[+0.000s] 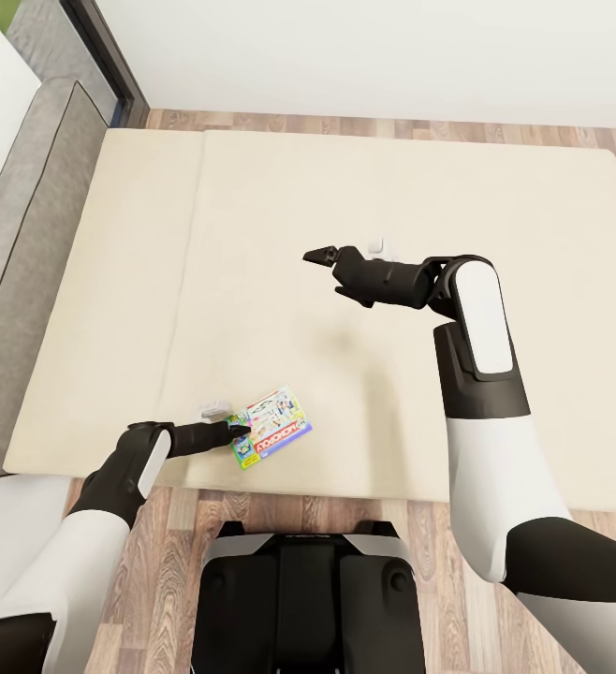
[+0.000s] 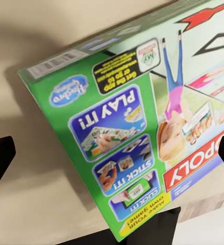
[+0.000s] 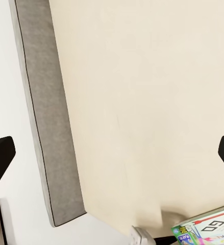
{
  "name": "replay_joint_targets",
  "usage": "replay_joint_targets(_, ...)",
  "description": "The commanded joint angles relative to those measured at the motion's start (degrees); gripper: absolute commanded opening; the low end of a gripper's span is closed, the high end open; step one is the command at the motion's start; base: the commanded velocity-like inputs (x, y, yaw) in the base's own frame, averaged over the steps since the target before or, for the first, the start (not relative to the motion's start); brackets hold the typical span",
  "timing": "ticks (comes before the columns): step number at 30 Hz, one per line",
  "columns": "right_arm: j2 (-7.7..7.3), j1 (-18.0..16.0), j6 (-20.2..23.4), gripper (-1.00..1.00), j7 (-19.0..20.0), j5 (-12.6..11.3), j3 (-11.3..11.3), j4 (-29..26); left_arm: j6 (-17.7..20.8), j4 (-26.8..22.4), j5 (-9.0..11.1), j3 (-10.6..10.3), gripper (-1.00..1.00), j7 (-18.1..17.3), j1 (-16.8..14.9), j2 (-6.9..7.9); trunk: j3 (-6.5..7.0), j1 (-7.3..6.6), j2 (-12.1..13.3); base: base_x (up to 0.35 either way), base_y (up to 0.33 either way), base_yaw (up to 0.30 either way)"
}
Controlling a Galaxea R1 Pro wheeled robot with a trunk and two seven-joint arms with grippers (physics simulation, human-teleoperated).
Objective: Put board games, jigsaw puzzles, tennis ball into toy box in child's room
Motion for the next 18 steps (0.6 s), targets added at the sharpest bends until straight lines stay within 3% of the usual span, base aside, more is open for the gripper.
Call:
replay_joint_targets(1, 0.02, 0.0, 0.1, 1.00, -0.6, -0.5, 0.0, 0.0, 0.5, 0.0, 0.5, 0.0, 1.00, 0.1, 0.0, 0.01, -0.06, 0.03, -0.1, 0.000, 0.000, 0.000)
replay_joint_targets(12, 0.02, 0.0, 0.1, 1.00, -0.6, -0.5, 0.0, 0.0, 0.5, 0.0, 0.5, 0.0, 1.00, 0.1, 0.0, -0.04, -0.06, 0.03, -0.1, 0.000, -0.001, 0.000)
replay_joint_targets(18, 0.02, 0.0, 0.1, 1.00, -0.6, -0.5, 0.0, 0.0, 0.5, 0.0, 0.5, 0.0, 1.00, 0.0, 0.0, -0.03, -0.06, 0.03, -0.1, 0.000, -0.112, 0.000)
